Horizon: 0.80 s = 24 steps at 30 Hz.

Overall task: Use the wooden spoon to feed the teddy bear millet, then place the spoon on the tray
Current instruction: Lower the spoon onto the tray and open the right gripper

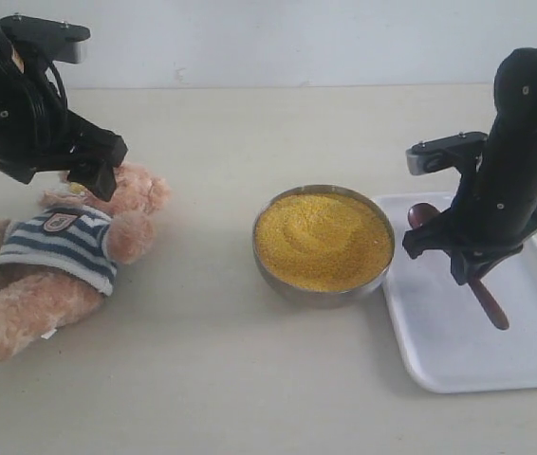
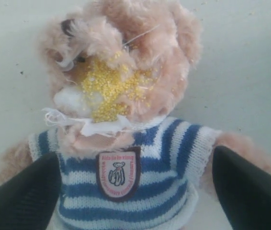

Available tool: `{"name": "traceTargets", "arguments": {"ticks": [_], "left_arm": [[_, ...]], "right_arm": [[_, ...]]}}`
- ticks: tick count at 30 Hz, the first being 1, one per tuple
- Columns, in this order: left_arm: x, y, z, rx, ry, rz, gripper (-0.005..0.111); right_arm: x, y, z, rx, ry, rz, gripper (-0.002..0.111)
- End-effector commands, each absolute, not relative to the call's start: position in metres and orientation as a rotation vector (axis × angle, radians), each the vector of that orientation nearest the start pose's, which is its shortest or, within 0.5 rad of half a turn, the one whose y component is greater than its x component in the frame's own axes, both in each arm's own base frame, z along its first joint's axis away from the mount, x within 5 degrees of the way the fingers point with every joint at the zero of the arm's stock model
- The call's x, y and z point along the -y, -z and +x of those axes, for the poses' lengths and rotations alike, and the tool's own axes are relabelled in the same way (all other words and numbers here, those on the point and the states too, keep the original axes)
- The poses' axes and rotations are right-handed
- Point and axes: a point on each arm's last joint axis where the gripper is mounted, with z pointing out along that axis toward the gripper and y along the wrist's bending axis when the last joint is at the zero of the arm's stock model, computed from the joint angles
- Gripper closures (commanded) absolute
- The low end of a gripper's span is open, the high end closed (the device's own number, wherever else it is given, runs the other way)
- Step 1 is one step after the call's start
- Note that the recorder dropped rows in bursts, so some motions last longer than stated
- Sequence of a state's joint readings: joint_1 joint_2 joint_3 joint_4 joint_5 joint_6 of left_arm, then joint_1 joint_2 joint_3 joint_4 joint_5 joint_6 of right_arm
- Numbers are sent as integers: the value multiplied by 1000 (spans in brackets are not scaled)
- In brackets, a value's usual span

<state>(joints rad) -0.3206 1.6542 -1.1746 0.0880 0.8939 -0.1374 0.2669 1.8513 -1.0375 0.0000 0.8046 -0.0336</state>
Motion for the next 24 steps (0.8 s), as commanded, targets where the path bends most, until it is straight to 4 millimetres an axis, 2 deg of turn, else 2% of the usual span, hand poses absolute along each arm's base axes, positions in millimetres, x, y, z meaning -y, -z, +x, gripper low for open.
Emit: {"name": "traceTargets", "arguments": {"ticks": [1, 6, 8, 10, 12, 13, 20, 24], "left_arm": [[97, -243, 315, -2799, -16, 330, 25], [98, -244, 317, -2772, -8, 338, 25], [98, -244, 317, -2772, -8, 338, 25], [98, -244, 317, -2772, -8, 338, 25], [98, -244, 317, -2772, -8, 338, 25], [98, -244, 317, -2772, -8, 338, 25], [98, -244, 317, -2772, -9, 342, 25], [98, -244, 317, -2771, -10, 348, 25]], "right_arm": [[-80, -124, 305, -3085, 2, -437, 109], [-81, -123, 307, -3074, -1, -421, 107], [-81, -123, 308, -3069, -2, -417, 99], [-81, -123, 308, -3069, -2, -418, 79], [-81, -123, 308, -3074, -3, -384, 64], [-81, -123, 307, -3078, -2, -385, 62], [-81, -127, 306, -3076, -2, -381, 61], [-80, -142, 306, -3028, -4, -386, 61]]}}
